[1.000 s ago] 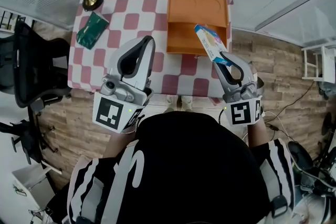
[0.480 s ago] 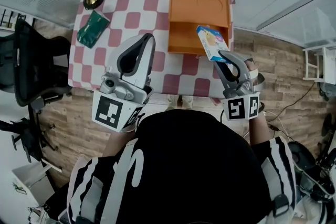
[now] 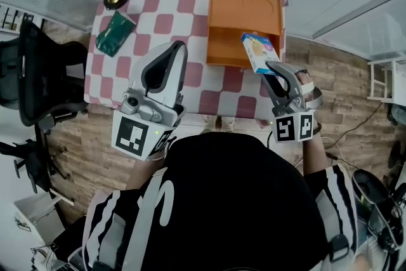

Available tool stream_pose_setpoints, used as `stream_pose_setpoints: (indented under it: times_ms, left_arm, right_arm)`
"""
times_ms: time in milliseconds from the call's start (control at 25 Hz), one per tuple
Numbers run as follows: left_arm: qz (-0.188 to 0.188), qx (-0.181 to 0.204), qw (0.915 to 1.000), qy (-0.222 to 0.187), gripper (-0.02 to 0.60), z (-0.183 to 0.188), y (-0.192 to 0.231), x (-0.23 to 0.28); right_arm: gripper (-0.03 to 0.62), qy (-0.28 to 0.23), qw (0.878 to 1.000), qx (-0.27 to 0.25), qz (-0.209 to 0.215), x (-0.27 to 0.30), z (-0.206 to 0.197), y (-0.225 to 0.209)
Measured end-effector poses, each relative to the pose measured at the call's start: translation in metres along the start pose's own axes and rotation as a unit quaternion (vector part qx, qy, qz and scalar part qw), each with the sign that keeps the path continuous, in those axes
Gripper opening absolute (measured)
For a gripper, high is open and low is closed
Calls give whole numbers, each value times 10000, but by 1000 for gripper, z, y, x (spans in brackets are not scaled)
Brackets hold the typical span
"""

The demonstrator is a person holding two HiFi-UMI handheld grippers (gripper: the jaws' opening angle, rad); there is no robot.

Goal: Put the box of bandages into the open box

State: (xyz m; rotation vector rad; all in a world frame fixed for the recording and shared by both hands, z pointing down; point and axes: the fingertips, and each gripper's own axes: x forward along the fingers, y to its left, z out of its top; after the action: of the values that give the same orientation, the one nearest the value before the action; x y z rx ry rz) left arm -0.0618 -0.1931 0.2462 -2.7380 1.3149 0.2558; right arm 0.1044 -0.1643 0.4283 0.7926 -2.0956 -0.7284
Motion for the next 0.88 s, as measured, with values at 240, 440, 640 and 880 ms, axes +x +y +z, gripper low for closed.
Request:
stream_pose_setpoints:
  times_ms: [240,440,640,880]
  left_arm:
    - [63,-3,10000,45,0,-2,7,-4]
    - [111,12,9999,87,0,-3,9,-8]
    - [163,9,9998,102,0,-5,15,-12]
    - [220,37,9997,72,0,-1,17,-12]
  right_arm:
    - [84,73,9998,-161,132,9,-5,4]
    - [84,152,9993,-284,200,14,-10,9]
    - [84,219,9986,-386,282,22,-13,14]
    - [84,324,9980,-438,336,26,-20,14]
